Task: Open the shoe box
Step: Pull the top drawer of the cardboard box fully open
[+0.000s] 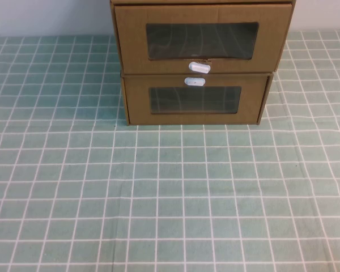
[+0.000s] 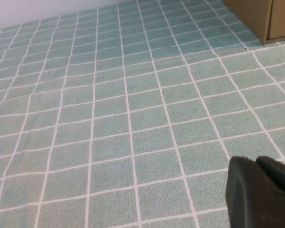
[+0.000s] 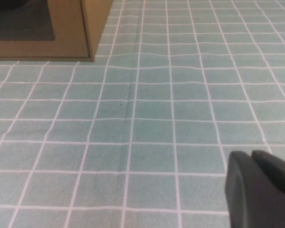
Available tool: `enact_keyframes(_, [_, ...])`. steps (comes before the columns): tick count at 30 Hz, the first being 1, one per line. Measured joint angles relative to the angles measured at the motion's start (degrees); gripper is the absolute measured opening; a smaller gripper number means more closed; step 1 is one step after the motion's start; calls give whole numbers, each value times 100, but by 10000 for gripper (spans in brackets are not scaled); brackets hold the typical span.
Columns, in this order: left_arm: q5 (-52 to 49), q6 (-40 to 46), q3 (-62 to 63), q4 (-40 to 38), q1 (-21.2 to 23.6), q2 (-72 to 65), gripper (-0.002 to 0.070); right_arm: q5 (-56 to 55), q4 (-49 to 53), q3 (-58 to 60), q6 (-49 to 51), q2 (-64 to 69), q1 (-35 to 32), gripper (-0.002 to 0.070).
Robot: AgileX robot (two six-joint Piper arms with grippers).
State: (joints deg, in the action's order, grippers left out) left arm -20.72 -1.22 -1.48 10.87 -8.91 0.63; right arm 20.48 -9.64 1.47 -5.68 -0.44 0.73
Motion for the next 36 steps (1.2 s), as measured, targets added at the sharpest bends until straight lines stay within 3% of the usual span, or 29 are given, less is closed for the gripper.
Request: enact_keyframes(36, [160,0,0,56,0,0,-5,0,-168,0,0,0,0,-13])
